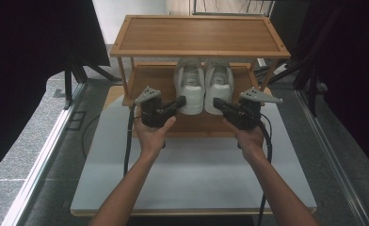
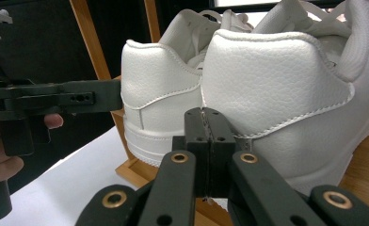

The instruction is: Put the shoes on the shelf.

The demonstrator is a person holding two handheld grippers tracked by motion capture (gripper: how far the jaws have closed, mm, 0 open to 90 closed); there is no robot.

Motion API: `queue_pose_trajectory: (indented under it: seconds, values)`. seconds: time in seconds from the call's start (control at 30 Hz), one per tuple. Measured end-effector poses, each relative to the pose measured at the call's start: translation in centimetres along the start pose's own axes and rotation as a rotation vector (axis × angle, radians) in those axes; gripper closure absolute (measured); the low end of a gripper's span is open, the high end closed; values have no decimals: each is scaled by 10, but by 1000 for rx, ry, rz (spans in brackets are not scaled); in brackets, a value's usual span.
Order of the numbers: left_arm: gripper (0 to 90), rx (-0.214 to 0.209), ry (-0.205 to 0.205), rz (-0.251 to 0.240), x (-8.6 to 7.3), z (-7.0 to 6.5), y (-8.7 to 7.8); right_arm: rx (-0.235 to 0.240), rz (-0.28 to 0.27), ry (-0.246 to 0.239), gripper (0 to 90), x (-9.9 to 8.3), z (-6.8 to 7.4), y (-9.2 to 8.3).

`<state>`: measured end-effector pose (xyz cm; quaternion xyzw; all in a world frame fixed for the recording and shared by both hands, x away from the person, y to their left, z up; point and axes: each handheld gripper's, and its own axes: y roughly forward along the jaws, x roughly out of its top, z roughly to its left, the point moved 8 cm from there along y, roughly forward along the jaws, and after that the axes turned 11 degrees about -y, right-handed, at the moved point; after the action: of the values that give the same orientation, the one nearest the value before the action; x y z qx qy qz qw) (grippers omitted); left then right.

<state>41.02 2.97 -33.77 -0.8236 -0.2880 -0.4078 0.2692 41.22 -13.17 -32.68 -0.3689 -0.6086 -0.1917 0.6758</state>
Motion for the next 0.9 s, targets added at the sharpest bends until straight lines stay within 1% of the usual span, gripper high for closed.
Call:
queue_pose_trajectory:
  seconds: [0.1, 0.17, 0.23, 0.27, 0.37, 0.47, 0.53, 0.6, 0.7, 0.77, 0.83, 0.87, 0.9]
  values:
    - [889, -7, -7, -5, 0, 1, 0, 4, -5, -2, 898, 0, 0, 1]
    - [882, -21, -20, -3, -1, 0, 0, 7, -8, 1, 898, -1, 0, 1]
    - [864, -33, -23, 0, 0, 0, 0, 15, -8, 0, 897, -1, 1, 2]
    - [832, -47, -24, 1, 0, -1, -1, 22, -6, 7, 897, -1, 1, 3]
    - [743, -57, -14, -16, 2, -2, -4, 38, -20, 19, 852, 0, 3, 3]
    - [651, -69, -20, -40, 4, -2, -10, 34, -42, 3, 815, 0, 6, -1]
    - [598, -70, -22, -50, 4, -1, -15, 34, -55, 3, 772, -1, 8, -5]
    - [567, -77, -30, -54, 3, 0, -20, 32, -71, 7, 743, -3, 7, -10]
    - [518, -76, -22, -45, -1, 1, -28, 41, -100, 8, 682, -6, 7, -19]
    - [483, -75, -20, -35, -5, 3, -33, 54, -120, -14, 639, -9, 9, -26]
    - [459, -55, -7, -37, -10, 6, -39, 59, -135, -33, 600, -14, 11, -33]
    - [454, -47, 3, -41, -13, 8, -42, 63, -139, -33, 583, -18, 12, -36]
    - [447, -40, 4, -38, -17, 9, -45, 64, -137, -36, 573, -24, 14, -40]
